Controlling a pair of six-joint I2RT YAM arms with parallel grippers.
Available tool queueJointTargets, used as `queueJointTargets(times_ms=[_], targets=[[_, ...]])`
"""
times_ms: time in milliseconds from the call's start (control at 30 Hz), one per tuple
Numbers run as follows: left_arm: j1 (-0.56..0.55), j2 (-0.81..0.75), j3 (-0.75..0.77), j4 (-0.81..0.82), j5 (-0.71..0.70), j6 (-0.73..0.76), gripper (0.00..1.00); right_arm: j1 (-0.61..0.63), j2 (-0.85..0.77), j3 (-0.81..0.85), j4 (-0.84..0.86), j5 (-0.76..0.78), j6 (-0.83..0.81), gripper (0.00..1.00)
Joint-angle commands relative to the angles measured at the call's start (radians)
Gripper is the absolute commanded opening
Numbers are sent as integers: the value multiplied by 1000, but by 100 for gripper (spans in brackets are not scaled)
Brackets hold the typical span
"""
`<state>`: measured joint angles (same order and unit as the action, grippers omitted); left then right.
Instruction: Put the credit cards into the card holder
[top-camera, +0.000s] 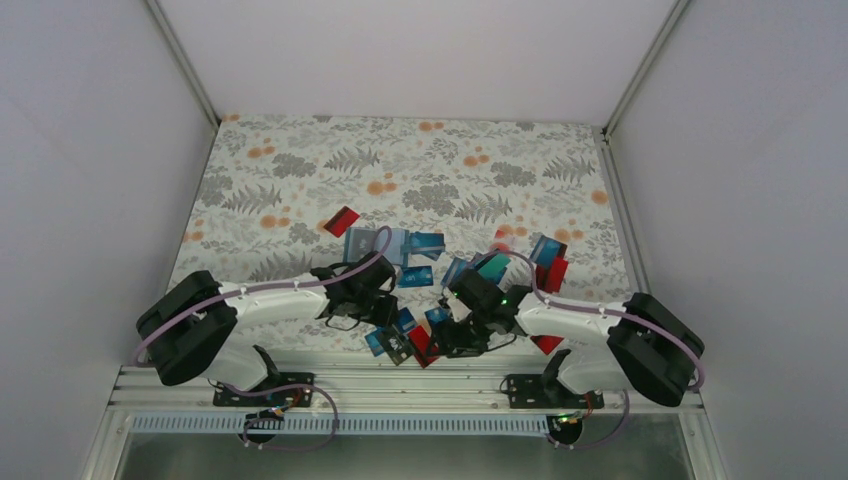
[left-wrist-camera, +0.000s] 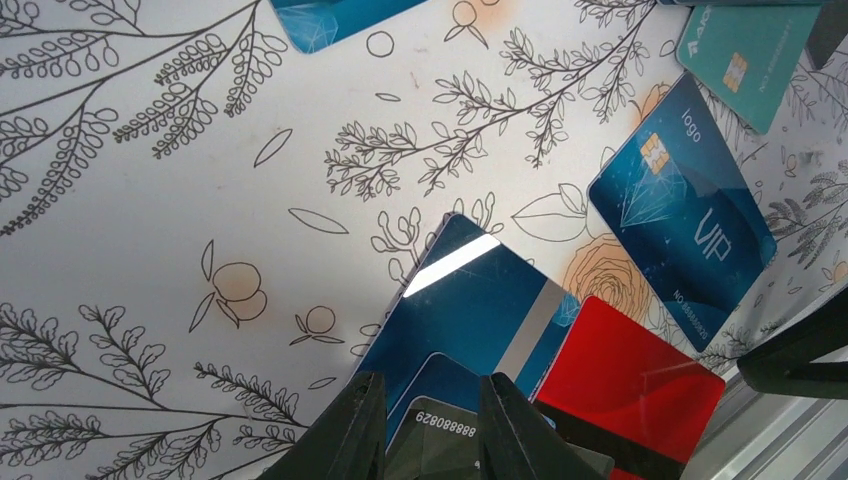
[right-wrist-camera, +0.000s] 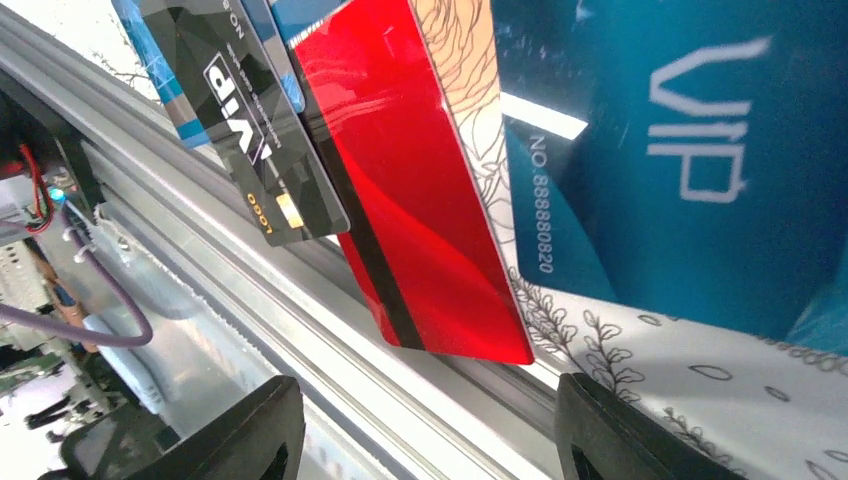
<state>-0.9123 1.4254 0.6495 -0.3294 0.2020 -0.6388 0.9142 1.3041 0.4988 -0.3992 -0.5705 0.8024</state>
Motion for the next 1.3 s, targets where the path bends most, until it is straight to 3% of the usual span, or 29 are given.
queueJointTargets(times_ms=[0, 300, 433, 700, 1067, 1267], targets=[[-4, -15, 9, -22, 9, 8, 24, 2, -11, -57, 97, -84, 66, 63], [-4, -12, 20, -26, 5, 4, 24, 2, 12, -145, 253, -115, 165, 64], [-5, -14, 16, -24, 5, 1, 24, 2, 37, -197, 411, -122, 234, 61], [-4, -29, 18, -37, 0, -4, 24, -1, 100, -228, 576, -97, 301, 45], [-4, -54, 12, -44, -12, -15, 24, -25, 48, -251, 556, -29, 319, 6], [-3, -58, 37, -57, -23, -11, 24, -52, -25, -241, 493, -19, 299, 4]])
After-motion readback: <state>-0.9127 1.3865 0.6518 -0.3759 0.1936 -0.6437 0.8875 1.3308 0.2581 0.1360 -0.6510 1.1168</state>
